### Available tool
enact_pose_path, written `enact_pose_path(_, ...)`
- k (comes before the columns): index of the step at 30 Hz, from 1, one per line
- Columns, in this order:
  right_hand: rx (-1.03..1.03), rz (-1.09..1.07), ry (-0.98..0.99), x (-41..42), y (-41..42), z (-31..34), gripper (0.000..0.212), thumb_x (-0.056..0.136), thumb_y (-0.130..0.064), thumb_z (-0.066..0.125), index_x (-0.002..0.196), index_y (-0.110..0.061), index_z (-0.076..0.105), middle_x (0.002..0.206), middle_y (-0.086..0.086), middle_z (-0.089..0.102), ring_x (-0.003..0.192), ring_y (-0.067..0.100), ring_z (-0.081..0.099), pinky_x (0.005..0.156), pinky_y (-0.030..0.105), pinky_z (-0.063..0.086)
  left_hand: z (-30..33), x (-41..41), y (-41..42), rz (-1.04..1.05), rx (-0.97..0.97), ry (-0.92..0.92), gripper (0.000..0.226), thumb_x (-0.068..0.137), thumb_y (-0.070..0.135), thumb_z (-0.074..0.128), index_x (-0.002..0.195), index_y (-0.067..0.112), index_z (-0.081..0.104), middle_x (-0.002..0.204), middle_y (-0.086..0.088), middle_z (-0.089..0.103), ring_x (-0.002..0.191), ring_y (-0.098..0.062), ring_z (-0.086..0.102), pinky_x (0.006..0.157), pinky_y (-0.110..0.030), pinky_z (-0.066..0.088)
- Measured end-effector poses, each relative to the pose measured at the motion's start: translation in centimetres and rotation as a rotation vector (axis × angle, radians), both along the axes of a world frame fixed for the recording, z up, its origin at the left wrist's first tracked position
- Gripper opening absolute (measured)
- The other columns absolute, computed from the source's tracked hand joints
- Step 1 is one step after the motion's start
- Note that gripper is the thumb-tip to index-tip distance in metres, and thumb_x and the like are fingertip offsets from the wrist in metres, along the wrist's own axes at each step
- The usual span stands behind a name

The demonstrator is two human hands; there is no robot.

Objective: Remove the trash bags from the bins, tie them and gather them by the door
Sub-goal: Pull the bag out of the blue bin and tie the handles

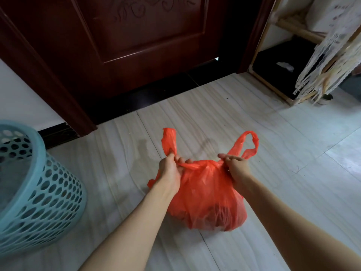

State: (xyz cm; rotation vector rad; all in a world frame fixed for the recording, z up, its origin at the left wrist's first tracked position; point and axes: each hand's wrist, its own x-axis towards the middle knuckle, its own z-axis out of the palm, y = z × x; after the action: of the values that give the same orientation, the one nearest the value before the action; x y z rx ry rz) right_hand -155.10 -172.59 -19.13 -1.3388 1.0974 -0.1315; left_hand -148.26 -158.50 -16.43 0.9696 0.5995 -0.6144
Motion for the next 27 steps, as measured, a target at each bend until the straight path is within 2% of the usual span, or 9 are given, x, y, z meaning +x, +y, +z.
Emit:
enact_pose_path(5, 0.024, -0.219, 0.133, -1.9, -2.5, -1.1, 0.029, 0.086, 0.0, 0.047, 0.106, -0.004, 0.068, 0.067, 0.002, 0.052, 0.051, 0.016, 0.046, 0.044, 0.018, 0.041, -1.3, 0.7, 3.8, -0.039, 0.23, 0.076, 0.038, 0.092, 0.011, 0.025, 0.055, 0.016, 0.029, 0.021, 0.001, 0.029, 0.02, -0.009, 0.039, 0.053, -0.031, 0.043)
enact_pose_path(10, -0.019, -0.237, 0.164, -2.6, -2.4, -1.6, 0.031, 0.086, 0.002, 0.044, 0.107, 0.0, 0.066, 0.081, 0.005, 0.059, 0.063, 0.017, 0.052, 0.064, 0.026, 0.046, -1.6, 0.6, 5.0, -0.004, 0.269, 0.171, 0.035, 0.087, 0.005, 0.023, 0.054, 0.013, 0.031, 0.023, 0.002, 0.032, 0.037, -0.016, 0.041, 0.057, -0.03, 0.042)
enact_pose_path(13, -0.118, -0.149, 0.147, -3.3, -2.0, -1.7, 0.033, 0.088, 0.003, 0.038, 0.107, 0.002, 0.066, 0.092, 0.013, 0.063, 0.075, 0.022, 0.055, 0.078, 0.033, 0.05, -1.7, 1.1, 5.5, -0.066, 0.148, 0.192, 0.049, 0.099, 0.034, 0.02, 0.064, 0.013, 0.045, 0.056, -0.007, 0.054, 0.065, -0.02, 0.05, 0.073, -0.035, 0.043)
enact_pose_path(16, -0.1, -0.107, 0.094, -3.6, -2.1, -1.2, 0.033, 0.091, 0.0, 0.036, 0.108, -0.001, 0.064, 0.098, 0.013, 0.059, 0.087, 0.024, 0.054, 0.078, 0.036, 0.05, -1.8, 1.9, 5.8, -0.36, 0.176, 0.108, 0.072, 0.086, 0.07, 0.007, 0.101, 0.021, 0.059, 0.093, -0.007, 0.058, 0.097, -0.028, 0.054, 0.087, -0.045, 0.043)
enact_pose_path(19, -0.052, -0.087, 0.095, -3.6, -2.0, -1.3, 0.034, 0.09, -0.002, 0.037, 0.112, -0.005, 0.062, 0.103, 0.018, 0.062, 0.088, 0.026, 0.057, 0.075, 0.034, 0.049, -0.9, 2.1, 5.6, -0.556, 0.097, 0.133, 0.085, 0.074, 0.083, 0.021, 0.115, 0.016, 0.056, 0.096, -0.016, 0.061, 0.088, -0.032, 0.059, 0.079, -0.044, 0.05)
enact_pose_path(21, 0.008, -0.083, 0.076, -3.6, -1.6, -1.4, 0.035, 0.088, -0.002, 0.04, 0.116, -0.007, 0.059, 0.104, 0.02, 0.064, 0.089, 0.028, 0.059, 0.073, 0.032, 0.05, -0.1, 1.5, 5.2, -0.59, 0.001, 0.135, 0.066, 0.081, 0.066, 0.043, 0.108, 0.008, 0.06, 0.094, -0.018, 0.062, 0.084, -0.03, 0.06, 0.08, -0.043, 0.051)
enact_pose_path(23, 0.055, -0.076, 0.046, -3.4, -1.2, -1.1, 0.036, 0.086, 0.0, 0.042, 0.117, -0.008, 0.057, 0.104, 0.019, 0.064, 0.09, 0.029, 0.061, 0.071, 0.03, 0.049, -0.6, 0.6, 4.2, -0.535, 0.018, 0.02, 0.017, 0.087, 0.024, 0.053, 0.092, 0.01, 0.06, 0.088, -0.011, 0.06, 0.078, -0.021, 0.059, 0.073, -0.033, 0.053)
enact_pose_path(25, 0.088, -0.064, 0.022, -3.3, -0.8, -0.7, 0.035, 0.085, 0.002, 0.042, 0.114, -0.01, 0.057, 0.101, 0.019, 0.064, 0.085, 0.028, 0.061, 0.069, 0.028, 0.05, -1.6, -0.4, 2.9, -0.575, 0.334, -0.292, 0.012, 0.083, 0.001, 0.056, 0.087, 0.012, 0.059, 0.087, -0.005, 0.058, 0.078, -0.017, 0.057, 0.066, -0.025, 0.05)
enact_pose_path(27, 0.105, -0.025, 0.011, -3.3, -0.5, -0.5, 0.035, 0.085, 0.004, 0.041, 0.112, -0.014, 0.056, 0.099, 0.017, 0.064, 0.079, 0.025, 0.061, 0.068, 0.028, 0.049, -2.0, -1.3, 1.6, -0.567, 0.73, -0.615, 0.014, 0.082, 0.003, 0.061, 0.095, 0.003, 0.063, 0.093, -0.008, 0.057, 0.089, -0.02, 0.055, 0.079, -0.025, 0.043)
